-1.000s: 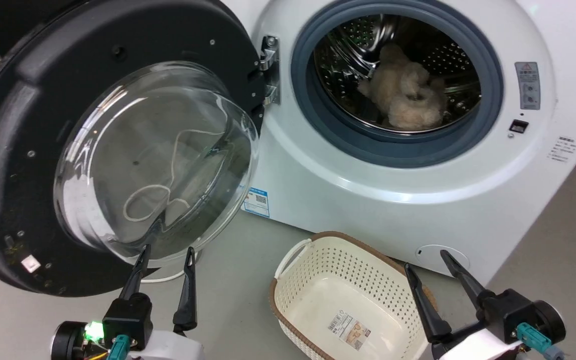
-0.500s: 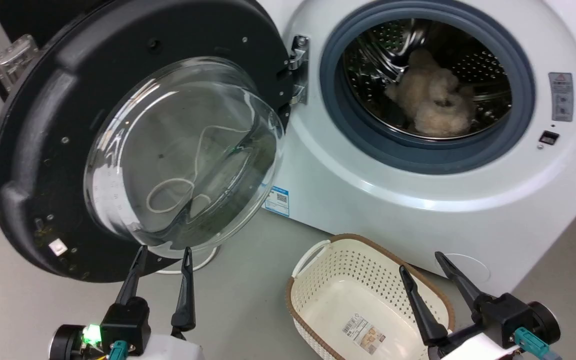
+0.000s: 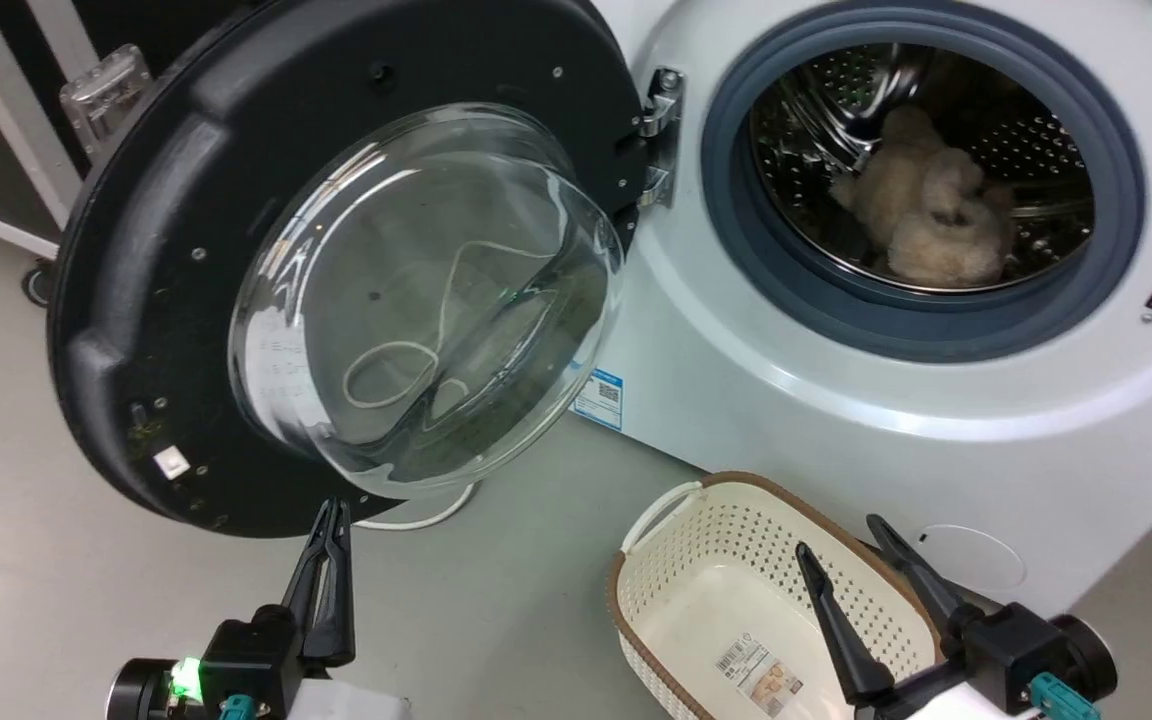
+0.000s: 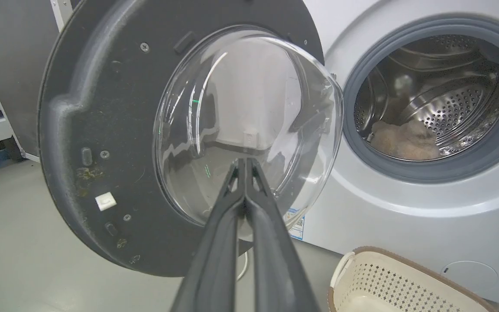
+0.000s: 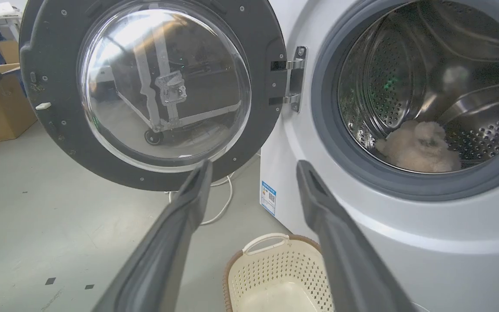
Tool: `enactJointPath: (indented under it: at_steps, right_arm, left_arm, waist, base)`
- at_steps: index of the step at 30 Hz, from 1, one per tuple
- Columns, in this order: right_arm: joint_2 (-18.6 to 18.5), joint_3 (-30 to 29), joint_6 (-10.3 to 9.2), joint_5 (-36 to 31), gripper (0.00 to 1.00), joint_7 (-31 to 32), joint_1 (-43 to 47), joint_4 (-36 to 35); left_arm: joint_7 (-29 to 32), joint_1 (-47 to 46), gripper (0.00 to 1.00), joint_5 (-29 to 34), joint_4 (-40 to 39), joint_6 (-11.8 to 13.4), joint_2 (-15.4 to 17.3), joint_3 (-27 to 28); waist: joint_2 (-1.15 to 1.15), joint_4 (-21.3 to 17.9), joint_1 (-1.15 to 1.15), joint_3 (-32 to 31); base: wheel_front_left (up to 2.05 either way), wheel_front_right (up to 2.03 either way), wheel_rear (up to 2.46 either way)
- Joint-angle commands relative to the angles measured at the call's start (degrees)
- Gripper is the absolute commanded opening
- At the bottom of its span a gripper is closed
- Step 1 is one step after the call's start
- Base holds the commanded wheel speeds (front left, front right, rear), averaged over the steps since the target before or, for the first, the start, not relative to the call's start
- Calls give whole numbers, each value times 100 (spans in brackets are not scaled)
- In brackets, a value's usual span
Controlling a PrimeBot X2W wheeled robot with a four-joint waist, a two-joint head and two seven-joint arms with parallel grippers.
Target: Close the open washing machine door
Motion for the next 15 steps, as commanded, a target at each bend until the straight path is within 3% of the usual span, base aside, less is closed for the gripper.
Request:
enactJointPath:
  at_steps: [1,12,15]
  right_arm:
    - [-28,31,4,65,100,-64,74,16]
    - [-20,38,4,112,100,-208,175,-27]
    - [-59,121,4,117,100,-256,115,-73]
  left_arm:
    - [-69,43,0,-10,-89,-35,-18,-19]
    - [-213,-476,0,-485,-1160,-258,-61,760]
    - [-261,-899,0,-968,-1319,-442,-34,1448]
  waist:
    - [0,64,0,-2]
    - [0,306,0,45]
    - [0,207,0,189]
  base:
    - [0,0,0]
    - [0,0,0]
    - [0,0,0]
